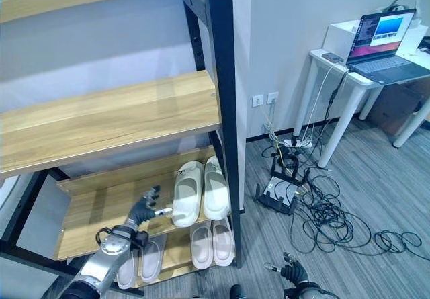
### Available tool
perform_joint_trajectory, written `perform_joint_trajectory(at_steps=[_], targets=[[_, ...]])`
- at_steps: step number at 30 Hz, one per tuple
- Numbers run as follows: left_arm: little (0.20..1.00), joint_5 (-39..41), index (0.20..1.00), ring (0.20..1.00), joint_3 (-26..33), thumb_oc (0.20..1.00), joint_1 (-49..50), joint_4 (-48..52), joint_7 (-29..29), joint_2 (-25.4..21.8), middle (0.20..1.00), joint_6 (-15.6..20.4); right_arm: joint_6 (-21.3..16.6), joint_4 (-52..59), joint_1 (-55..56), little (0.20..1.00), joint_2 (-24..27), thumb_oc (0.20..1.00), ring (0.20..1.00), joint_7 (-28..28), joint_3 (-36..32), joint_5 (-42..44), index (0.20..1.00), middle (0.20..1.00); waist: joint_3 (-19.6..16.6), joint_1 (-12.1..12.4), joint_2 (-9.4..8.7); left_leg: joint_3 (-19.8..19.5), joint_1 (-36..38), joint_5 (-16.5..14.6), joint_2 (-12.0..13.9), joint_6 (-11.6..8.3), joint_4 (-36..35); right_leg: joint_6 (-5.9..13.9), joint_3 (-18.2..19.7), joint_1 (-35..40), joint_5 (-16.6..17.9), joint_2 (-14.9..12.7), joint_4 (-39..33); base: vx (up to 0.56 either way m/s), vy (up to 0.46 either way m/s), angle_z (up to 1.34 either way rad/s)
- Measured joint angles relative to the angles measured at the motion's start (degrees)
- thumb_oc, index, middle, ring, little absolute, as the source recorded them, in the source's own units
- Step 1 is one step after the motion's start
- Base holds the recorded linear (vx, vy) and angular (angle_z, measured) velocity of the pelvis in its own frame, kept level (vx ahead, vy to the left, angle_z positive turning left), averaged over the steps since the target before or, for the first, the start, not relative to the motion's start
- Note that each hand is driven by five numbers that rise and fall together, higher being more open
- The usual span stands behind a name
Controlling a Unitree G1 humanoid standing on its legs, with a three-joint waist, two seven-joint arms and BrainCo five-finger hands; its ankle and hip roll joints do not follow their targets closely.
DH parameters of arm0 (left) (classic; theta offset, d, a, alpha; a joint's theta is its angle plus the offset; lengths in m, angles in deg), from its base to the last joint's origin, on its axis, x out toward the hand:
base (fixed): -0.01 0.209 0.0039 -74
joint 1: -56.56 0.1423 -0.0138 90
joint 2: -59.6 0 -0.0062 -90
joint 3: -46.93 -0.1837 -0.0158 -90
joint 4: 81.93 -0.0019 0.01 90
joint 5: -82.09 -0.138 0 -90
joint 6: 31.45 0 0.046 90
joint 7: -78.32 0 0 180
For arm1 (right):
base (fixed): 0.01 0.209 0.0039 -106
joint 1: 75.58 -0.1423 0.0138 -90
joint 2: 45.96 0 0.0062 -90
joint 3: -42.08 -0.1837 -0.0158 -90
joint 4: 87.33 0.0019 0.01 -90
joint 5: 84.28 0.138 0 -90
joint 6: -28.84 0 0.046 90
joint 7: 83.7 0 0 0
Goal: Arrange the slippers neatly on the shoe rack.
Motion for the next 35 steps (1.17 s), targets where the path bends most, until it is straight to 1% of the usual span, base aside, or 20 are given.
perform_joint_trajectory(at_steps=[1,3,4,8,9,13,14,17,18,20,21,23,24,25,27,29,30,33,34,35], targets=[[1.0,0.32,1.0,1.0,1.12,1.0,0.48,1.18,-0.06,-0.41,1.0,0.28,-0.01,-0.72,0.05,1.0,-0.27,1.0,1.0,-0.01,-0.62,0.0,1.0,1.0,-0.03,-0.04,-0.17,-0.16,-0.01,-0.02,0.0,-0.02,0.02,-0.09,-0.04,-0.03,-0.07,0.01,-0.01,-0.01,-0.002,0.1],[1.0,1.14,1.0,1.0,2.76,1.0,0.66,1.58,-1.46,-1.22,1.0,0.79,-0.02,-2.72,-0.2,1.0,-0.89,1.0,1.0,0.0,-1.15,-0.01,1.0,1.0,0.0,0.84,-0.29,-0.81,0.01,-0.02,-0.09,-0.02,0.03,-0.09,-0.23,-0.13,-0.16,-0.03,-0.01,-0.01,-0.004,0.11],[1.0,1.17,1.0,1.0,2.95,1.0,0.96,1.8,-1.74,-1.61,1.0,0.8,-0.02,-2.99,-0.15,1.0,-1.09,1.0,1.0,0.08,-1.07,-0.06,1.0,1.0,0.02,1.48,-0.32,-1.02,-0.09,-0.02,-0.1,-0.02,0.02,-0.09,-0.29,-0.15,-0.16,-0.03,0.0,-0.01,-0.003,0.04],[1.0,1.6,1.0,1.0,3.64,1.0,4.42,4.0,-1.82,-2.3,1.0,1.2,-0.02,-4.07,-0.16,1.0,-1.6,1.0,1.0,0.14,-1.02,-0.1,1.0,1.0,0.15,2.02,-0.5,-1.33,-0.19,-0.01,-0.1,-0.01,0.01,-0.08,-0.66,-0.02,-0.15,-0.05,0.0,-0.01,-0.001,0.05],[1.0,3.54,1.0,1.0,3.99,1.0,6.47,4.51,-0.97,-2.24,1.0,1.9,-0.07,-4.59,-0.07,1.0,-1.63,1.0,1.0,0.13,-1.06,-0.09,1.0,1.0,0.19,1.72,-0.66,-1.36,0.02,-0.01,-0.1,-0.01,0.03,-0.18,-0.78,-0.03,-0.22,-0.07,-0.01,-0.01,-0.003,0.06],[1.0,9.92,1.0,1.0,6.05,1.0,11.66,3.96,-0.41,-1.18,1.0,3.32,-0.57,-7.07,0.18,1.0,-2.04,1.0,1.0,0.03,-1.67,-0.18,1.0,1.0,0.28,2.67,-0.86,-1.51,-0.15,-0.02,-0.04,-0.01,0.01,-0.28,-1.02,0.29,-0.3,-0.03,0.0,0.0,-0.001,0.01],[1.0,12.2,1.0,1.0,8.52,1.0,13.35,3.81,0.27,0.46,1.0,3.91,-0.66,-8.25,0.06,1.0,-2.11,1.0,1.0,-0.18,-1.85,-0.18,1.0,1.0,0.21,2.78,-0.76,-1.51,-0.11,-0.02,-0.03,-0.02,0.03,-0.29,-1.01,0.28,-0.34,-0.03,0.0,0.0,0.0,0.0],[1.0,16.56,1.0,1.0,11.21,1.0,15.88,3.35,0.32,2.05,1.0,4.34,-0.95,-11.71,0.38,1.0,-2.42,1.0,1.0,-0.98,-1.97,-0.37,1.0,1.0,0.25,3.61,-0.89,-1.8,-0.15,-0.02,-0.03,-0.02,0.01,-0.31,-1.34,0.29,-0.39,-0.06,0.01,-0.04,-0.002,0.07],[1.0,19.01,1.0,1.0,12.36,1.0,16.47,2.7,0.36,2.61,1.0,5.1,-1.1,-13.41,0.26,1.0,-3.19,1.0,1.0,-1.65,-3.24,-0.95,1.0,1.0,0.16,4.4,-0.74,-2.11,-0.16,-0.02,-0.06,-0.02,0.03,-0.31,-1.51,0.27,-0.4,-0.08,0.0,-0.03,0.001,0.11],[1.0,21.38,1.0,1.0,12.47,1.0,16.46,2.28,0.61,2.46,1.0,5.28,-1.45,-16.11,0.11,1.0,-3.46,1.0,1.0,-2.04,-3.35,-1.39,1.0,1.0,0.4,4.83,-1.18,-2.53,-0.17,-0.02,-0.11,-0.02,0.03,-0.3,-1.78,0.24,-0.43,-0.12,0.0,-0.03,0.005,0.13],[1.0,22.89,1.0,1.0,12.37,1.0,16.33,2.26,0.91,2.46,1.0,5.3,-1.43,-17.24,0.07,1.0,-3.44,1.0,1.0,-2.19,-3.41,-2.07,1.0,1.0,0.36,4.79,-1.11,-2.81,-0.2,-0.02,-0.17,-0.02,0.02,-0.31,-2.19,0.16,-0.45,-0.21,0.0,-0.02,0.003,0.12],[1.0,26.04,1.0,1.0,12.31,1.0,16.16,1.67,2.82,2.43,1.0,5.47,-1.57,-18.75,-0.13,1.0,-3.44,1.0,1.0,-2.2,-3.52,-2.49,1.0,1.0,0.03,5.02,-0.8,-3.02,-0.71,-0.05,-0.11,0.0,0.01,-0.12,-2.37,0.38,-0.41,-0.19,-0.01,-0.02,0.001,0.06],[1.0,27.84,1.0,1.0,11.94,1.0,16.35,1.06,3.88,2.43,1.0,5.46,-1.43,-20.39,-1.07,1.0,-3.43,1.0,1.0,-2.2,-3.55,-2.63,1.0,1.0,-0.39,4.92,-0.25,-3.12,-0.94,-0.06,-0.06,0.01,0.01,0.09,-2.51,0.23,-0.28,-0.18,0.19,-0.01,0.002,0.06],[1.0,29.45,1.0,1.0,11.52,1.0,16.4,0.27,5.12,2.52,1.0,5.46,-1.18,-21.76,-1.11,1.0,-3.43,1.0,1.0,-2.19,-3.67,-3.13,1.0,1.0,-0.25,4.77,-0.67,-3.16,-1.18,-0.06,-0.1,0.0,0.01,0.07,-2.72,-0.05,-0.35,-0.24,0.08,-0.01,0.003,0.07],[1.0,31.96,1.0,1.0,11.41,1.0,16.89,-1.7,6.88,2.59,1.0,5.31,-1.0,-21.73,-0.3,1.0,-3.44,1.0,1.0,-2.13,-4.05,-3.46,1.0,1.0,-0.3,4.74,-0.59,-3.09,-1.18,-0.16,-0.06,-0.16,0.02,-0.03,-2.81,-0.11,-0.43,-0.25,-0.01,0.0,0.001,0.02],[1.0,32.7,1.0,1.0,11.44,1.0,16.95,-4.68,7.68,2.85,1.0,5.19,-0.99,-21.74,0.38,1.0,-3.34,1.0,1.0,-2.12,-4.09,-3.47,1.0,1.0,-0.45,4.69,-0.37,-3.04,-1.13,-0.19,-0.01,-0.19,0.02,-0.02,-2.83,-0.1,-0.43,-0.2,-0.01,0.0,0.0,0.0],[1.0,34.79,1.0,1.0,11.47,1.0,16.82,-7.9,8.23,3.02,1.0,4.75,-0.93,-21.95,0.58,1.0,-3.4,1.0,1.0,-2.11,-4.07,-3.54,1.0,1.0,-0.45,4.64,-0.34,-3.0,-1.18,-0.2,0.0,-0.21,0.03,-0.02,-2.83,-0.12,-0.43,-0.19,-0.02,0.0,0.0,0.0],[1.0,37.43,1.0,1.0,11.38,1.0,17.1,-10.29,10.02,3.19,1.0,3.69,-0.58,-22.45,1.21,1.0,-3.41,1.0,1.0,-2.04,-4.08,-3.62,1.0,1.0,-0.37,4.66,-0.6,-2.95,-1.4,-0.22,-0.01,-0.24,0.03,0.25,-2.8,-0.71,-0.62,-0.22,-0.03,0.0,0.0,0.0],[1.0,40.36,1.0,1.0,11.36,1.0,15.79,-14.62,12.7,3.36,1.0,2.72,-0.52,-23.89,0.39,1.0,-3.39,1.0,1.0,-1.95,-4.08,-4.66,1.0,1.0,-0.61,4.78,-0.08,-3.01,-2.06,-0.82,0.36,-0.16,0.02,1.87,-2.92,-1.13,-1.59,-0.03,0.13,0.0,0.0,0.0],[1.0,41.35,1.0,1.0,11.45,1.0,15.77,-15.67,12.95,3.76,1.0,2.12,-0.39,-24.68,-0.76,1.0,-3.34,1.0,1.0,-1.87,-4.14,-4.82,1.0,1.0,-0.73,5.38,1.14,-2.84,-2.55,-0.85,1.28,-0.07,0.04,1.66,-3.12,-2.0,-1.78,0.61,2.77,0.0,0.0,0.0]])
